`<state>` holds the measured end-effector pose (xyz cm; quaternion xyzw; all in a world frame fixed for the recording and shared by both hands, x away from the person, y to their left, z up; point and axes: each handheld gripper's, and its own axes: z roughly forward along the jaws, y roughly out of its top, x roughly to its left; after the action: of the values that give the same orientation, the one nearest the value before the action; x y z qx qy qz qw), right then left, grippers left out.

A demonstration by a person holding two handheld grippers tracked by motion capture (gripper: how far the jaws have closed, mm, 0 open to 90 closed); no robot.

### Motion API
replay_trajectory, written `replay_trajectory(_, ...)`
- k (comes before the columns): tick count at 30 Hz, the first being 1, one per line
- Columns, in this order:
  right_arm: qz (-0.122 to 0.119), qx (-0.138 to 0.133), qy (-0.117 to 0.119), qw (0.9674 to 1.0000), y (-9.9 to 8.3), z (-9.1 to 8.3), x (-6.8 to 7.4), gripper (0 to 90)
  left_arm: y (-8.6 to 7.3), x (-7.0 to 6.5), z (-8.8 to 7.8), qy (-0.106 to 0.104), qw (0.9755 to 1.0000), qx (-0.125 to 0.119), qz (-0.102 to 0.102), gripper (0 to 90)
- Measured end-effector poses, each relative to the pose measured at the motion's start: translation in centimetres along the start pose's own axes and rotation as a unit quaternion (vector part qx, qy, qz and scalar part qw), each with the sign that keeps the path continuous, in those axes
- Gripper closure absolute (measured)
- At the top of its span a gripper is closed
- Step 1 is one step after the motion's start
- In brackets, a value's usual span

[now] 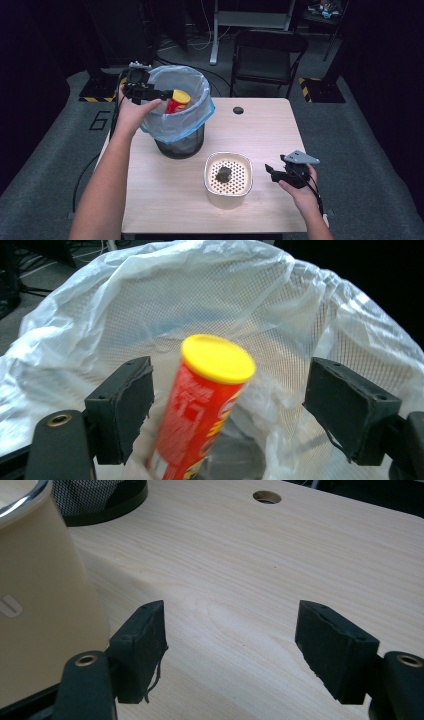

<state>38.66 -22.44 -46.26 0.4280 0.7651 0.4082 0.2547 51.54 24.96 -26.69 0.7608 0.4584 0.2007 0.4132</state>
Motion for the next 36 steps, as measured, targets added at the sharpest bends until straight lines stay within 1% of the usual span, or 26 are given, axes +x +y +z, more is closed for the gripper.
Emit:
replay_trajectory(2, 0.001, 0.000, 0.001, 1.0000, 0.0, 0.0, 0.0, 28.1, -0.1, 0.0, -0.5, -0.002, 1.0000, 0.000, 0.005, 22.0)
replay_trajectory(4, 0.001, 0.000, -0.001, 1.0000, 0.0, -0.1, 0.0, 28.1, -0.2, 0.0, -1.5, 0.000, 0.9999, -0.007, 0.008, 22.9)
replay_trajectory(5, 0.002, 0.000, 0.000, 1.0000, 0.0, -0.1, 0.0, 28.1, -0.3, 0.0, -1.8, -0.002, 0.9999, -0.013, 0.005, 24.2)
replay_trajectory(8, 0.001, -0.001, -0.001, 1.0000, 0.0, -0.1, 0.0, 28.1, -0.5, 0.0, -3.2, -0.009, 0.9998, -0.016, 0.004, 27.5)
replay_trajectory(11, 0.002, -0.001, -0.003, 1.0000, 0.0, -0.1, -0.1, 28.1, -0.9, -0.3, -4.4, -0.006, 0.9997, -0.017, 0.014, 30.8)
replay_trajectory(12, 0.005, -0.002, -0.004, 1.0000, 0.0, -0.1, -0.1, 28.1, -1.0, -0.4, -4.9, -0.006, 0.9996, -0.021, 0.017, 31.3)
replay_trajectory(14, 0.003, -0.001, -0.004, 1.0000, 0.0, -0.2, -0.1, 28.1, -1.4, -0.7, -5.8, -0.007, 0.9994, -0.029, 0.018, 34.2)
replay_trajectory(16, 0.003, -0.001, -0.005, 1.0000, 0.0, -0.2, -0.2, 28.1, -1.8, -0.9, -6.8, -0.012, 0.9992, -0.033, 0.020, 37.0)
replay_trajectory(20, 0.004, -0.001, -0.004, 1.0000, 0.0, -0.2, -0.2, 28.1, -2.7, -1.3, -7.9, -0.024, 0.9990, -0.034, 0.018, 40.4)
replay_trajectory(24, 0.002, 0.000, -0.005, 1.0000, 0.0, -0.2, -0.3, 28.1, -4.2, -1.7, -8.7, -0.035, 0.9986, -0.034, 0.019, 42.9)
replay_trajectory(25, 0.006, -0.001, -0.005, 1.0000, 0.0, -0.2, -0.3, 28.1, -4.5, -1.7, -8.8, -0.037, 0.9987, -0.031, 0.018, 44.0)
replay_trajectory(26, 0.007, -0.001, -0.007, 1.0000, 0.0, -0.2, -0.3, 28.2, -4.9, -1.8, -8.8, -0.040, 0.9986, -0.030, 0.015, 44.5)
replay_trajectory(31, 0.003, 0.003, -0.006, 1.0000, -0.1, -0.2, -0.4, 28.1, -7.0, -1.9, -8.9, -0.052, 0.9983, -0.021, 0.017, 47.0)
replay_trajectory(36, 0.008, 0.003, -0.007, 0.9999, -0.1, -0.2, -0.4, 28.1, -9.6, -2.2, -8.8, -0.055, 0.9981, -0.025, 0.015, 47.7)
